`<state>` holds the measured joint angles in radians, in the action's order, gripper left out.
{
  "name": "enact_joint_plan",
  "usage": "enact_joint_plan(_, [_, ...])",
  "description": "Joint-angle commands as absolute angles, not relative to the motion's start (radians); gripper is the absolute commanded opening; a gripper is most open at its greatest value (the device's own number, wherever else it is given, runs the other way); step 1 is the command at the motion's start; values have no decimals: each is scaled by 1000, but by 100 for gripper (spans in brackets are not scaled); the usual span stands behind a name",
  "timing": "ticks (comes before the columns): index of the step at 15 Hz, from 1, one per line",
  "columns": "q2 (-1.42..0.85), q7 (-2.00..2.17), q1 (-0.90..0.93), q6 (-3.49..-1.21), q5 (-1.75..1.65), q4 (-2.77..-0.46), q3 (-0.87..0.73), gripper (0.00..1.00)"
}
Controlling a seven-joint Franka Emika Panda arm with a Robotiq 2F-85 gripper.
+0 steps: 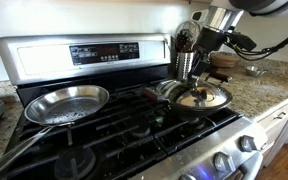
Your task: Cover the pan on the right with the silver lid
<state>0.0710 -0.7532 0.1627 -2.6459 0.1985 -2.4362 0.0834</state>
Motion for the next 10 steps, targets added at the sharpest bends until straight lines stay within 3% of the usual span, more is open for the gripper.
enact_joint_plan(1, [104,-786,160,-2687,196,-2474,82,71])
enact_joint_plan(2, [114,-794,160,-2684,198,-2477,81,73])
enact_joint_plan(7, [206,-768,153,-2610,167,-2488,71,100])
enact_joint_plan(10, [265,-697,137,-2520,83,-2476,67,100])
